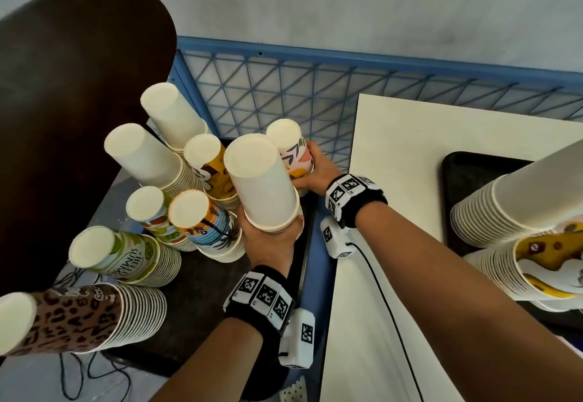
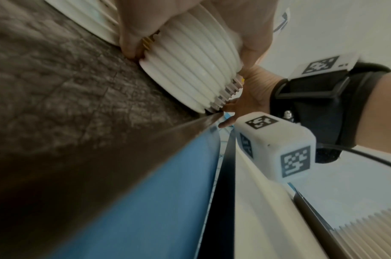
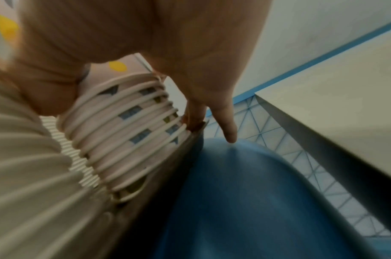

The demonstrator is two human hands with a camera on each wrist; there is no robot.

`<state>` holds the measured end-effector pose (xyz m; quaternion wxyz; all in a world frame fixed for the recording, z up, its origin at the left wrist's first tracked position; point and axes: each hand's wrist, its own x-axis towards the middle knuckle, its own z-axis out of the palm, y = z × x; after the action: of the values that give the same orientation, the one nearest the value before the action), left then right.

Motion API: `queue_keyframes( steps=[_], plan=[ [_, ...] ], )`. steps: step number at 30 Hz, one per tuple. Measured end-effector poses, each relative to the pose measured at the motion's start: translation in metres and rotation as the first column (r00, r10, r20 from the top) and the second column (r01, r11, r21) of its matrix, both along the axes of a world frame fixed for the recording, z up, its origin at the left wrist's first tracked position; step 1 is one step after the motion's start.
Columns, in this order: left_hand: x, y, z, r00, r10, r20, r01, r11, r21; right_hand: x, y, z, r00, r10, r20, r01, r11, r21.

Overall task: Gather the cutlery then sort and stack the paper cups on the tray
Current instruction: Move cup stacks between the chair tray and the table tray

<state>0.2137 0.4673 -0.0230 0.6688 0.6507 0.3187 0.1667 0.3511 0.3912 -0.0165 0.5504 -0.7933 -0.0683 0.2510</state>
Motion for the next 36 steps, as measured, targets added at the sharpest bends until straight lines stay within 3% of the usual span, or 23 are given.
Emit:
queue_keyframes(
  steps=[9,15,23,27,36],
  plan=[
    [-0.009,0.008,0.004,0.993,-0.077,0.087,0.080,0.996,-0.039,-0.016,0.007,0.003,0.981,-0.191,0.041,0.185,0.975,0.120],
    [-0.022,0.009,0.019,0.965,-0.240,0.106,0.244,0.970,-0.026,-0.047,-0.016,0.000,0.867,-0.478,0.140,0.462,0.877,0.132],
    [-0.031,-0.023,0.070,0.860,-0.468,0.205,0.468,0.882,0.051,-0.111,-0.084,0.076,0.769,-0.624,0.139,0.537,0.748,0.392],
    [-0.039,-0.066,0.100,0.792,-0.523,0.314,0.536,0.843,0.051,-0.136,-0.134,0.114,0.720,-0.659,0.217,0.533,0.726,0.435],
    [-0.038,-0.156,0.148,0.766,-0.559,0.318,0.562,0.822,0.092,-0.177,-0.250,0.193,0.570,-0.738,0.361,0.543,0.668,0.509]
  ],
)
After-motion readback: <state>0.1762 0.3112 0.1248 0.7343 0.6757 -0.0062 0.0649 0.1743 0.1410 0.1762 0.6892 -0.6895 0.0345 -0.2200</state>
